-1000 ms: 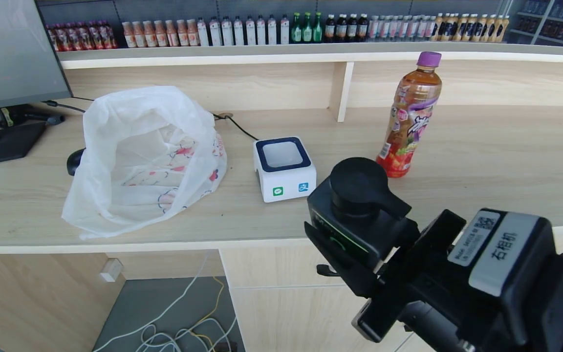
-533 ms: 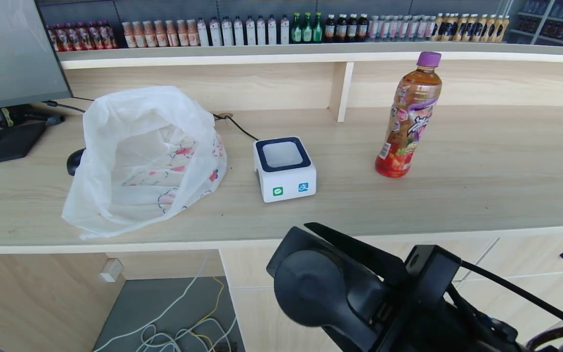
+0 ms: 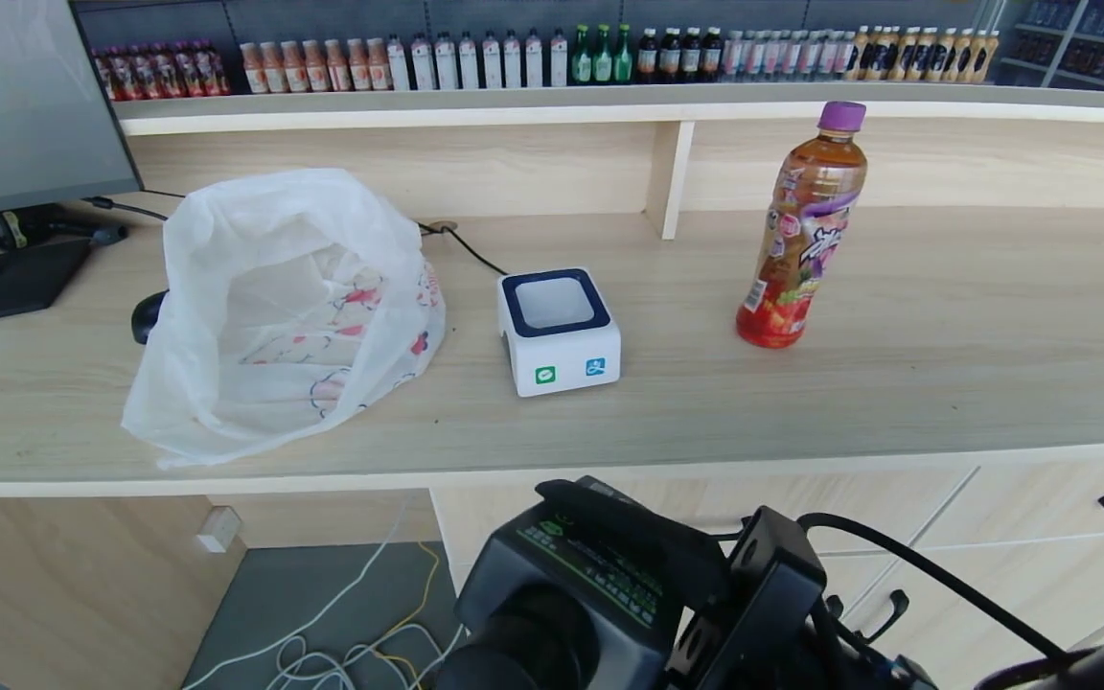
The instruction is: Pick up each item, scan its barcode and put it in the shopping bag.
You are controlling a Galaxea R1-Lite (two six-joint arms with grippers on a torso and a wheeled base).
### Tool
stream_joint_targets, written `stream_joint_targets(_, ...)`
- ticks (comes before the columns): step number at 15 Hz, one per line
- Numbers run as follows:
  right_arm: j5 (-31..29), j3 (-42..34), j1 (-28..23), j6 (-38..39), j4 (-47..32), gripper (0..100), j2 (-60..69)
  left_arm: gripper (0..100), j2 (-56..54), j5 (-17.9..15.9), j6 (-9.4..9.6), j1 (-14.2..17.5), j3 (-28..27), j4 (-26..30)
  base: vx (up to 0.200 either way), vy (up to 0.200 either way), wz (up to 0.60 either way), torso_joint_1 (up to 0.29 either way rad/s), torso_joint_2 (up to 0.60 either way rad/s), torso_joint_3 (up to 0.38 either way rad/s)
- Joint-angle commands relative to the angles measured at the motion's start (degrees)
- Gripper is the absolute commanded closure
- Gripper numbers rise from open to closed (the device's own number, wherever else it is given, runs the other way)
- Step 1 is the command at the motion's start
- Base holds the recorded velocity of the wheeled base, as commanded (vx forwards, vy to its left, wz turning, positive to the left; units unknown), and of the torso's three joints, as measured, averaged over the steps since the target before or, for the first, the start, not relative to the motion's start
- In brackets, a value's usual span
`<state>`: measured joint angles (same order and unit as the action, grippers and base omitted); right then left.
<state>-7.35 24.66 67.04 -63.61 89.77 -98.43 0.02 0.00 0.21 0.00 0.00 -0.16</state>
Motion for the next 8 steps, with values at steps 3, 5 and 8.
stream_joint_targets(3, 0.1, -0.3, 0.0, -7.3, 0.2, 100, -0.3, 0, 0.0, 0.0, 0.06, 0.0, 0.0, 0.0, 0.000, 0.000, 0.00, 0.000, 0.00, 0.000)
stream_joint_targets(5, 0.1, -0.2, 0.0, -9.1, 0.2, 100, 0.1, 0, 0.0, 0.0, -0.03, 0.0, 0.0, 0.0, 0.000, 0.000, 0.00, 0.000, 0.00, 0.000)
stream_joint_targets(8, 0.0, -0.1, 0.0, -18.3, 0.2, 100, 2.3, 0, 0.0, 0.0, -0.03, 0.0, 0.0, 0.0, 0.000, 0.000, 0.00, 0.000, 0.00, 0.000)
